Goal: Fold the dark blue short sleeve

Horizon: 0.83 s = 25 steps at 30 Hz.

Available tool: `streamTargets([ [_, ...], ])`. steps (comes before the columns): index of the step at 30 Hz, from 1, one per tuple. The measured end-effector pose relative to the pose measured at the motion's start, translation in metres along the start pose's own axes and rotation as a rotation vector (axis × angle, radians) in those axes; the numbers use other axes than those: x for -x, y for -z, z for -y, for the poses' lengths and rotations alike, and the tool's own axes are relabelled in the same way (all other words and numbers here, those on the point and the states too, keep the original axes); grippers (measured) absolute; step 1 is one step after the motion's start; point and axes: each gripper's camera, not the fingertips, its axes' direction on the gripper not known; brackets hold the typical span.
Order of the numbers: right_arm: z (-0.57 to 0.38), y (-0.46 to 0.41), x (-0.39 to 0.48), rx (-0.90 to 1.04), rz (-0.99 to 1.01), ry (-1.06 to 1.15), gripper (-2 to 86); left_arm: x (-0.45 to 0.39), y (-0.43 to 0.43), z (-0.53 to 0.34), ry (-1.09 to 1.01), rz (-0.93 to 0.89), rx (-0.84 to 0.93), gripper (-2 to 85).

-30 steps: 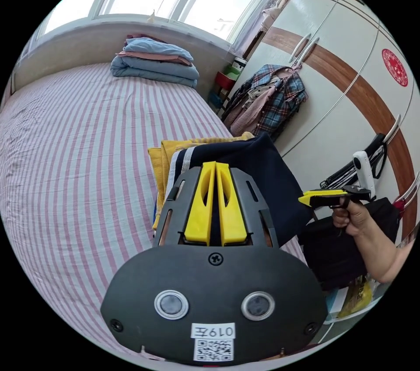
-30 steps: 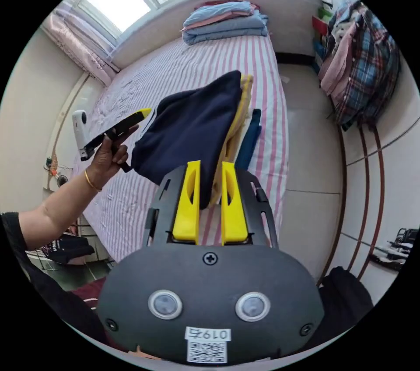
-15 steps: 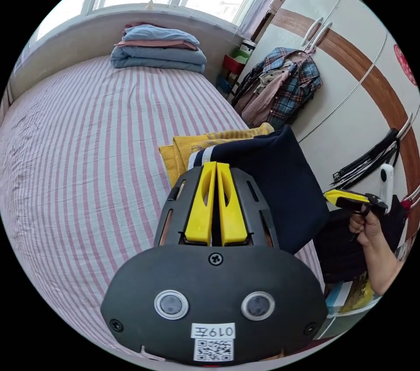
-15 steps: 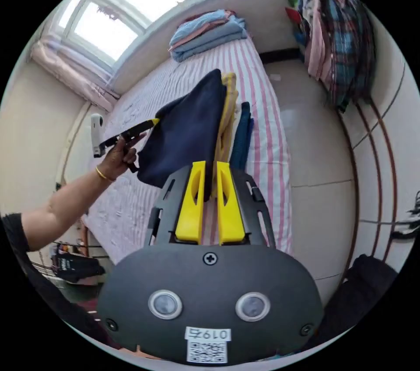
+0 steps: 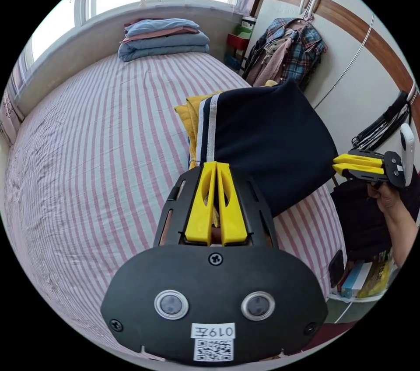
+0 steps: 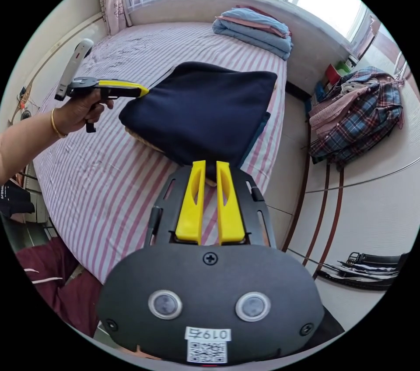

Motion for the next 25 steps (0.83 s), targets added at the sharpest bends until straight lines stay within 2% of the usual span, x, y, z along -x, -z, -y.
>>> streamTargets([
  [4, -0.008, -0.011, 0.023, 0.012, -0.006, -0.033, 4.4, -0.001, 0.033, -0.002, -0.005, 0.03, 0.025, 0.6],
  [6, -0.016, 0.004, 0.039, -0.034, -0.029, -0.038, 1.9, 0.0, 0.07, -0.011, 0.023, 0.032, -0.04, 0.6],
  [9, -0.046, 0.053, 0.081, -0.166, -0.058, -0.038, -0.4, -0.001, 0.143, -0.046, 0.093, -0.101, -0.131, 0.6],
  [11, -0.072, 0.079, 0.112, -0.197, 0.005, -0.058, -0.7, -0.023, 0.2, -0.097, 0.041, -0.193, -0.112, 0.7],
  [15, -0.141, 0.132, 0.218, -0.19, 0.138, -0.033, -0.9, -0.067, 0.28, -0.204, -0.011, -0.23, 0.002, 0.7],
  [17, -0.17, 0.155, 0.267, -0.185, 0.178, -0.023, -0.9, -0.084, 0.341, -0.28, 0.033, -0.213, 0.044, 0.6],
  [21, -0.212, 0.195, 0.353, -0.208, 0.215, 0.006, -0.9, -0.094, 0.432, -0.371, 0.108, -0.199, 0.067, 0.6],
  [25, -0.213, 0.206, 0.409, -0.236, 0.443, 0.107, -1.0, -0.078, 0.526, -0.432, 0.144, -0.039, 0.029, 0.5],
])
